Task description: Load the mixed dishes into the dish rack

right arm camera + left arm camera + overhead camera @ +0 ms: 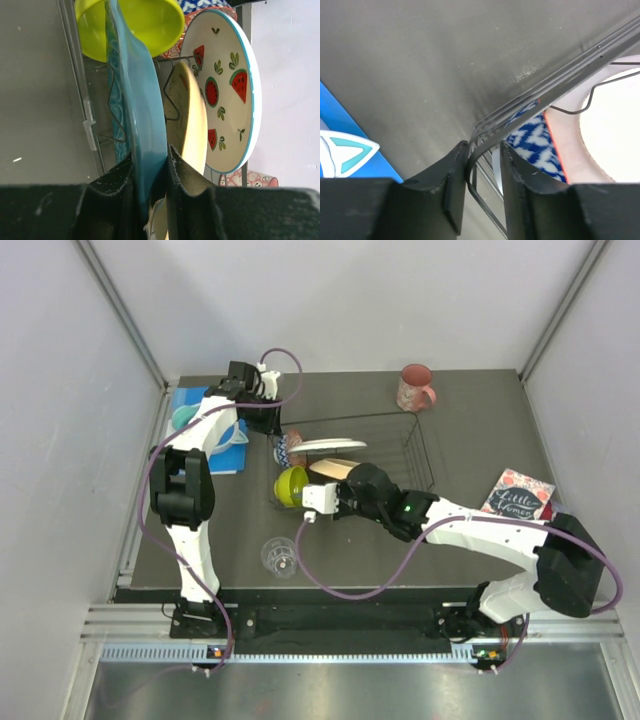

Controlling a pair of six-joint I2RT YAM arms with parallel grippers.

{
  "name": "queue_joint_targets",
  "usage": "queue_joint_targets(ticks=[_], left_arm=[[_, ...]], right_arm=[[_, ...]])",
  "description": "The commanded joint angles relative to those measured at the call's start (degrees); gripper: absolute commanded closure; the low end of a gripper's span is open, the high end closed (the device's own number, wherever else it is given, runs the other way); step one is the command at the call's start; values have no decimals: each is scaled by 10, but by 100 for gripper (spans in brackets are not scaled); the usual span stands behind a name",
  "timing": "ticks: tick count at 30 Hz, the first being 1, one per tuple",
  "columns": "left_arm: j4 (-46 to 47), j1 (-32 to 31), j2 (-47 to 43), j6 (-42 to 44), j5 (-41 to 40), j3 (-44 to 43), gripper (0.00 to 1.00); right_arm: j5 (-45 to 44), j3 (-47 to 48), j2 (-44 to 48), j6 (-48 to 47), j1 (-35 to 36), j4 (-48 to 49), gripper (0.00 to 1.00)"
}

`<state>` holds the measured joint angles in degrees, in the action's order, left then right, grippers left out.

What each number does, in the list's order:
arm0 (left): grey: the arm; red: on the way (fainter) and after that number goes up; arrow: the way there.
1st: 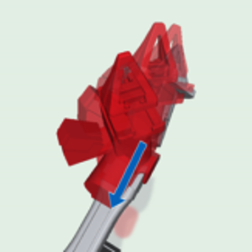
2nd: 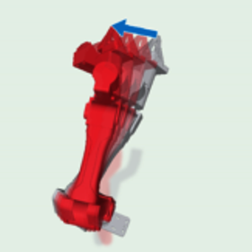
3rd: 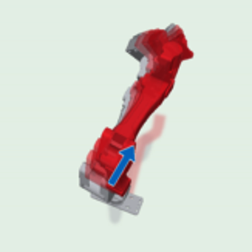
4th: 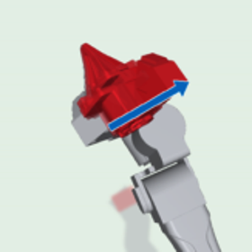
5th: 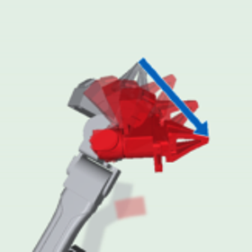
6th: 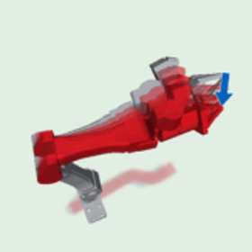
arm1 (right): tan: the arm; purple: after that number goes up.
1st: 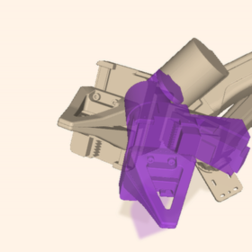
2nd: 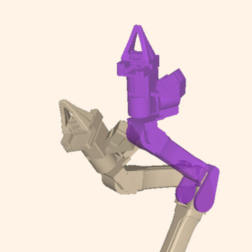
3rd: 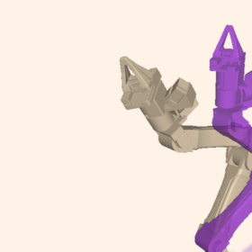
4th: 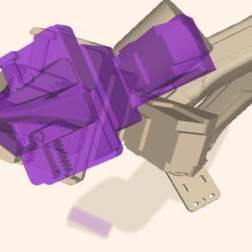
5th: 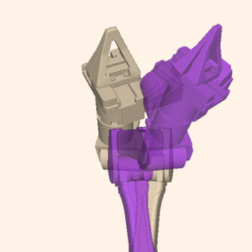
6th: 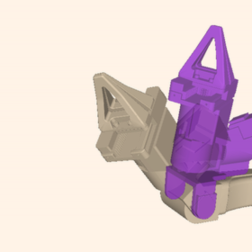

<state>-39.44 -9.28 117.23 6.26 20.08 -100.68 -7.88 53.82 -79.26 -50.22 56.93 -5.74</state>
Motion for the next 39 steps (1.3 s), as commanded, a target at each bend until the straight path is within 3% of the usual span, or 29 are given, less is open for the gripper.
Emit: queue_joint_targets(ticks=[1,8,9,11,12,27,34,39], left_arm=[[-42,-13,-35,-6,28,8,60],[-47,-13,-42,1,18,11,59],[-46,-13,-44,2,16,12,59],[-47,-13,-43,2,16,12,59],[-46,-13,-44,2,17,10,59],[-54,-12,-45,7,1,-7,59],[-78,-11,-31,10,-6,-34,58],[-78,-9,-36,11,-18,-33,39]], right_arm=[[-19,59,-22,2,-10,107,87],[-39,54,2,19,-9,86,58],[-42,50,9,21,-8,86,39],[-48,46,19,22,-6,77,24],[-50,43,29,23,-3,75,2],[-108,42,161,57,6,2,0],[-124,44,176,37,4,-9,0],[-111,30,180,27,-44,-9,0]])
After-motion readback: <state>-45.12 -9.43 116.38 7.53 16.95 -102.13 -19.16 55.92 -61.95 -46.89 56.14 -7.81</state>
